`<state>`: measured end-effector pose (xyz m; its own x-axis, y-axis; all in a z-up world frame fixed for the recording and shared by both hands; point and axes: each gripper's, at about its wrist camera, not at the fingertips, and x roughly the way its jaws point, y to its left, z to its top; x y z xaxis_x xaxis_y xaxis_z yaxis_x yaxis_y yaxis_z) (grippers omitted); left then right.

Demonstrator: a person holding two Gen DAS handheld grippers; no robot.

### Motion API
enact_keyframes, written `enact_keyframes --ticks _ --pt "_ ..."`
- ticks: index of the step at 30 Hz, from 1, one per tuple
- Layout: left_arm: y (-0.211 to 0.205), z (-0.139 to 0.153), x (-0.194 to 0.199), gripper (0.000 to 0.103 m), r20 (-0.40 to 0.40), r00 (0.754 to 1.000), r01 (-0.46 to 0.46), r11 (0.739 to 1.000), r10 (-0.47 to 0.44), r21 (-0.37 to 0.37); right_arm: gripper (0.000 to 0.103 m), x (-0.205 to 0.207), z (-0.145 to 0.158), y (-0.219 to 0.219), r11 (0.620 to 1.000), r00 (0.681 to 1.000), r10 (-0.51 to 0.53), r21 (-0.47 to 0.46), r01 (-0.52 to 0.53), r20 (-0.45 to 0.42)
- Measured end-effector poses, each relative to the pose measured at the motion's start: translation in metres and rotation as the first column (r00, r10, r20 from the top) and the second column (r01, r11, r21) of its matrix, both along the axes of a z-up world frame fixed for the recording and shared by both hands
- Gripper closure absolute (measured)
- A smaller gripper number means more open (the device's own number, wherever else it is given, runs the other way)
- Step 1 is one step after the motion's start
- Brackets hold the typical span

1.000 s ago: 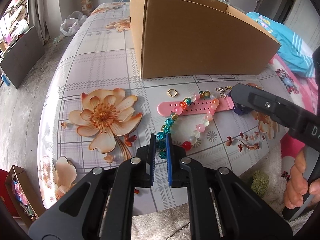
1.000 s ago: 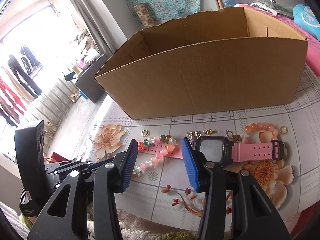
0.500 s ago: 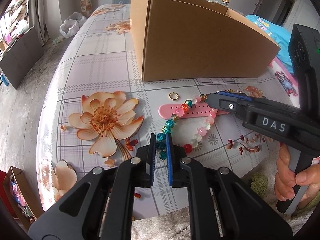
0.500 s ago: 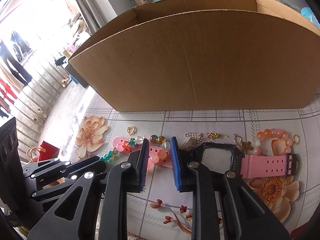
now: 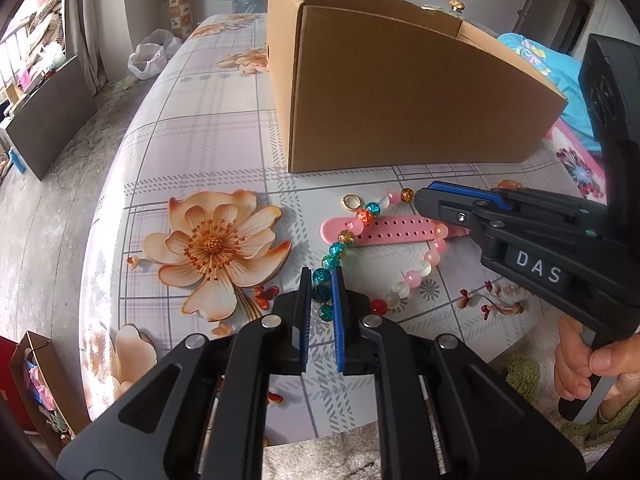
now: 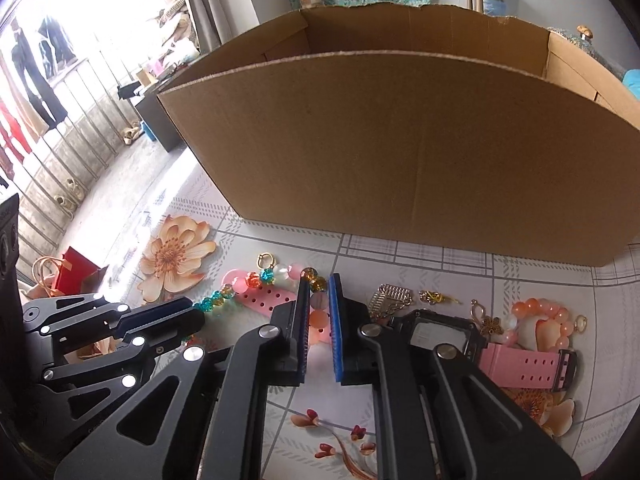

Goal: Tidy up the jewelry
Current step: 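Lift the bead bracelet with the left gripper and carry it into the box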

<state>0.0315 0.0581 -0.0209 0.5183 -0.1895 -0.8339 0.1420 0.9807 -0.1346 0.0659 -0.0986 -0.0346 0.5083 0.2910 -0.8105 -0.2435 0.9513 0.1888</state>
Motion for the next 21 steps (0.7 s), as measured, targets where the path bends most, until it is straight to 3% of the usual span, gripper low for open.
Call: enact_keyframes --ticks 7,11,14,18,21 --pt "-0.001 0.056 -0.009 0.094 0.159 0.987 0.045 0.997 -0.034 -0.066 0.093 -0.020 0.051 -0.020 0.994 0.993 -0.015 0.112 0.002 0.115" --pt "-0.009 0.107 -0.010 0.094 0.305 0.949 0.110 0.992 -0.084 -0.068 0.093 -0.032 0.098 -0.031 0.989 0.973 -0.013 0.149 -0.022 0.232" --pt "-0.022 0.136 0.008 0.094 0.370 0.922 0.137 0.990 -0.116 -0.030 0.093 -0.028 0.133 -0.042 0.987 0.948 0.003 0.153 -0.055 0.320" --pt "-0.040 0.149 0.061 0.094 0.347 0.929 0.137 0.991 -0.127 -0.004 0.093 0.012 0.159 -0.056 0.987 0.939 0.027 0.139 -0.080 0.344" --pt "-0.044 0.143 0.116 0.094 0.238 0.962 0.144 0.989 -0.135 -0.024 0.093 0.069 0.151 -0.068 0.981 0.974 0.039 0.178 -0.081 0.224"
